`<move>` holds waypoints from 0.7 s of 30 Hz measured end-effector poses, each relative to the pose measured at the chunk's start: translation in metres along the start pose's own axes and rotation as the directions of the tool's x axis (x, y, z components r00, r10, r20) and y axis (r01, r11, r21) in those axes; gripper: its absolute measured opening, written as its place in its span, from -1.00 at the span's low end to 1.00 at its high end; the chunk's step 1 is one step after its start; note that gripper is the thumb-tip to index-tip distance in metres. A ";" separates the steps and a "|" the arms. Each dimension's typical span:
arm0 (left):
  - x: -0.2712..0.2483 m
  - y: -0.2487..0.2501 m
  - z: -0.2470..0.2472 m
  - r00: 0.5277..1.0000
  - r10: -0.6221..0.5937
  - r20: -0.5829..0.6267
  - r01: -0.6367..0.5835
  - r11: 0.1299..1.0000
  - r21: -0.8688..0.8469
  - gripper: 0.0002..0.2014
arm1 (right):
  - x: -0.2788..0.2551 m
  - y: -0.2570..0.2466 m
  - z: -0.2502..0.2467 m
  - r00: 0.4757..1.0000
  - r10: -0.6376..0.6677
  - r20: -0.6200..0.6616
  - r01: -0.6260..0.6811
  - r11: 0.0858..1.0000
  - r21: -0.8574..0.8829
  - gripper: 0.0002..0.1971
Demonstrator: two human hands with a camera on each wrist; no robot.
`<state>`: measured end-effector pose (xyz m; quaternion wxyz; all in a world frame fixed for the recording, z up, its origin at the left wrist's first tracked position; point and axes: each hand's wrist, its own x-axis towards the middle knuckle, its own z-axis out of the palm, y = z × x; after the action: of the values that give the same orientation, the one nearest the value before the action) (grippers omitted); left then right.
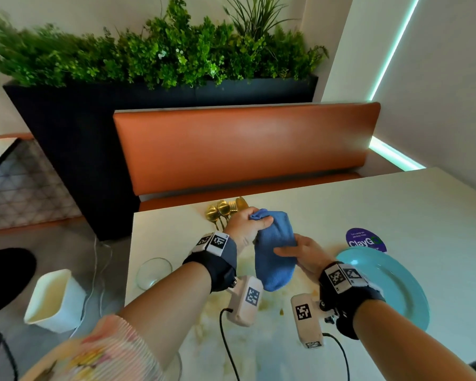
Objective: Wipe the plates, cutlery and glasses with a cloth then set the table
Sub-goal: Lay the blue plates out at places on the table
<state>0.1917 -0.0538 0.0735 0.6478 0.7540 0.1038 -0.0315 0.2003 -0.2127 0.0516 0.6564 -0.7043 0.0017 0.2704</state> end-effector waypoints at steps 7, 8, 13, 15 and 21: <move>0.011 -0.013 -0.047 0.979 -0.071 -0.192 0.080 0.996 0.039 -0.72 | 0.037 -0.006 0.047 1.000 0.008 -0.017 -0.009 0.995 -0.097 -0.86; 0.014 -0.015 -0.054 0.966 -0.107 -0.235 0.122 0.991 0.051 -0.72 | 0.047 -0.008 0.055 0.999 0.018 -0.028 -0.022 0.991 -0.136 -0.89; 0.026 -0.024 -0.103 0.845 -0.213 -0.491 0.296 0.950 0.096 -0.56 | 0.130 -0.003 0.098 0.989 0.147 0.001 -0.131 0.883 -0.450 -0.64; 0.031 -0.028 -0.125 0.809 -0.255 -0.530 0.311 0.950 0.017 -0.59 | 0.149 -0.014 0.124 0.973 0.222 0.066 -0.142 0.798 -0.586 -0.87; 0.038 -0.043 -0.178 0.725 -0.308 -0.616 0.302 0.946 -0.117 -0.64 | 0.205 -0.029 0.191 0.964 0.174 0.202 0.011 0.731 -0.682 -0.61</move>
<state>0.2046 0.1313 0.0527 0.5651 0.6911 0.4356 0.1154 0.3132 0.0409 0.0009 0.3367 -0.8537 -0.1492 0.3683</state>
